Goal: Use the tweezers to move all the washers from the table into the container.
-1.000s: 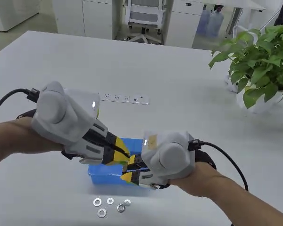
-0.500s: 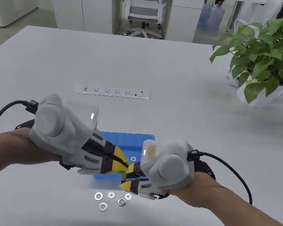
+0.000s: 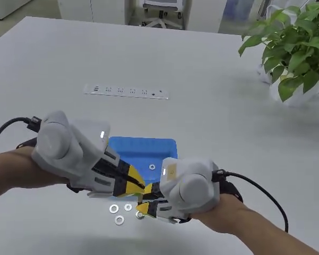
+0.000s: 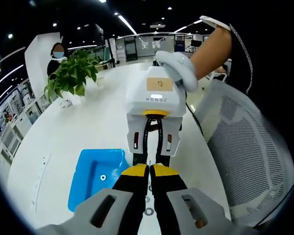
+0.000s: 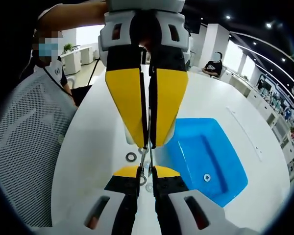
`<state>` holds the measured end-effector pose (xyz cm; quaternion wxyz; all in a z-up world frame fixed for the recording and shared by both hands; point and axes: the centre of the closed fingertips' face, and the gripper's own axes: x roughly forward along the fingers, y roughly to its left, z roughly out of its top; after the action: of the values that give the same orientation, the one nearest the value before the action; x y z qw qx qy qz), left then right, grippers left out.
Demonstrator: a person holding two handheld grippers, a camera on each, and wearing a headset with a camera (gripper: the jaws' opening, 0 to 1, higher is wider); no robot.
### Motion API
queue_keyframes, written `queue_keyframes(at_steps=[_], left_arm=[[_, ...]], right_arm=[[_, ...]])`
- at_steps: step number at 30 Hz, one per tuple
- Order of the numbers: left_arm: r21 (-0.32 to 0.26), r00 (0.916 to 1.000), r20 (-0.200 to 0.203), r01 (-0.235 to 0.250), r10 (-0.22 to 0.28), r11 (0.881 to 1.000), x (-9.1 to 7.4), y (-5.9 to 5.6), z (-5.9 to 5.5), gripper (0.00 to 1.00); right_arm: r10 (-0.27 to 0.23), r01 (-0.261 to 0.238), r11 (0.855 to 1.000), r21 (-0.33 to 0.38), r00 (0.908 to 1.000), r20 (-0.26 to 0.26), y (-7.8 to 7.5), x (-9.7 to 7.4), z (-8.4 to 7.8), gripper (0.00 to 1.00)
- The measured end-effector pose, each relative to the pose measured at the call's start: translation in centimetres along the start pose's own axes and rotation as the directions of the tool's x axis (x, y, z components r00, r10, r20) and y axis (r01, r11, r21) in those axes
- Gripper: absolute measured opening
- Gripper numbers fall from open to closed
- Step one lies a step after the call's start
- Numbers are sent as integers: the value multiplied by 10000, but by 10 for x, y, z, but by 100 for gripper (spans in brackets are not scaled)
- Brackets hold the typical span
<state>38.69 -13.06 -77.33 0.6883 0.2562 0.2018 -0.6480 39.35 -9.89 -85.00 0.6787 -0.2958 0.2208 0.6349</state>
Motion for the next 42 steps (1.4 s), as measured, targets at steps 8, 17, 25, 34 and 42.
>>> queue_keyframes(at_steps=[8, 17, 25, 34, 42], left_arm=[[-71, 9998, -21, 174, -174, 9998, 8, -5, -3, 6], [-347, 9997, 139, 223, -218, 9992, 12, -6, -7, 6], [-479, 9997, 174, 154, -146, 9987, 9, -5, -6, 6], [-592, 9998, 173, 144, -134, 9981, 8, -7, -9, 6], [-587, 9998, 152, 124, -115, 9982, 7, -8, -11, 6]], right_arm=[[40, -40, 9999, 131, 10000, 0, 5, 2, -7, 12], [130, -133, 9992, 372, 9999, 87, 8, 6, -12, 12], [157, -161, 9993, 351, 9998, 129, 8, 6, -9, 12], [246, -248, 9990, 373, 9997, 45, 12, 7, -11, 12], [224, -223, 9993, 312, 9998, 1, 13, 8, -12, 13]])
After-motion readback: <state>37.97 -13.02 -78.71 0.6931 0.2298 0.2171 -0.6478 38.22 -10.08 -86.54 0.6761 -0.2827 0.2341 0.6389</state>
